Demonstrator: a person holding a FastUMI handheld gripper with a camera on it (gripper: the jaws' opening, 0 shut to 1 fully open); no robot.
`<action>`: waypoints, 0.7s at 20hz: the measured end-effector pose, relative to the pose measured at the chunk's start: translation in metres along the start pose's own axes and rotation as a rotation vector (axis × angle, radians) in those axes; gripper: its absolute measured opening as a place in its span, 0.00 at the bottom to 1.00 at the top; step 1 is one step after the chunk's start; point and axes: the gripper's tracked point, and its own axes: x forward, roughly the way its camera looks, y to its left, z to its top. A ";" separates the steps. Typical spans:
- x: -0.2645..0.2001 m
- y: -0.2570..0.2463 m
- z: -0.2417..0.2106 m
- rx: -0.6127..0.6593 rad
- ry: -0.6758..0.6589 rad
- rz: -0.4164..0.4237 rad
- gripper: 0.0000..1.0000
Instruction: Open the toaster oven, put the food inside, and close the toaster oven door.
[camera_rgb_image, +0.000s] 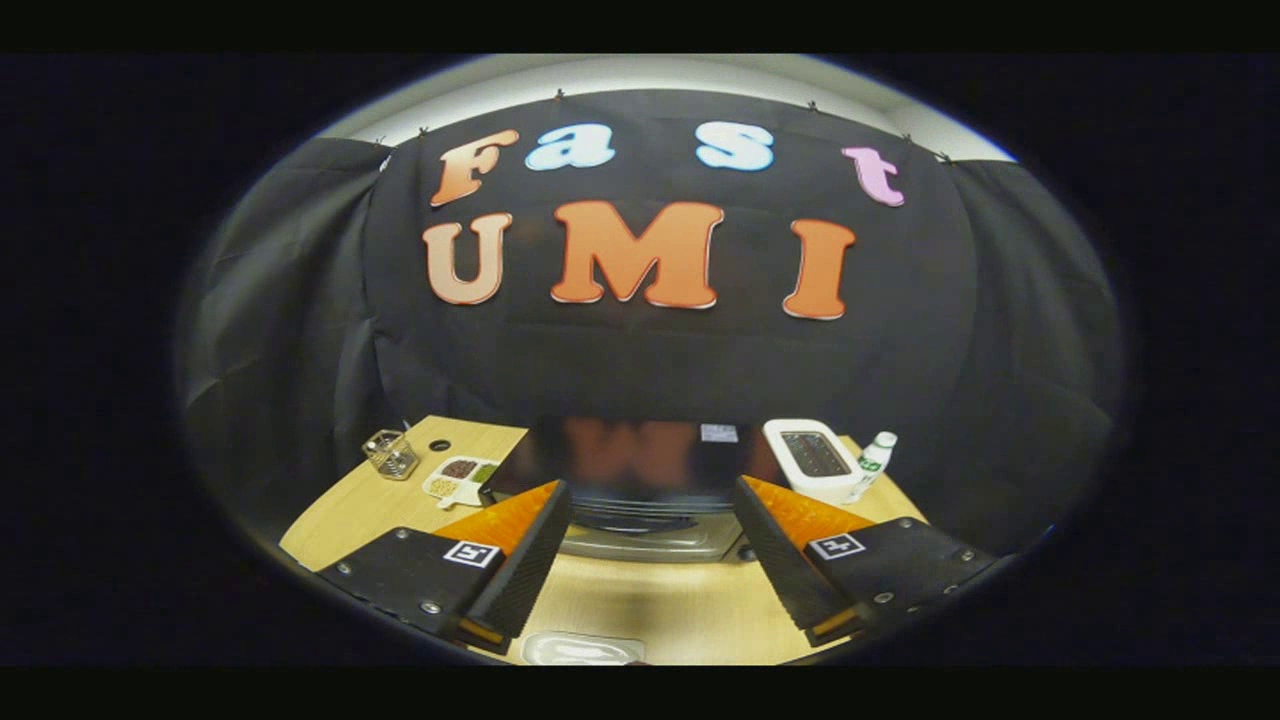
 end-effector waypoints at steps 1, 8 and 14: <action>-0.007 -0.005 0.009 -0.014 -0.029 -0.011 0.96; -0.060 -0.034 0.068 0.035 -0.259 -0.030 0.96; -0.087 -0.063 0.081 0.007 -0.385 -0.033 0.98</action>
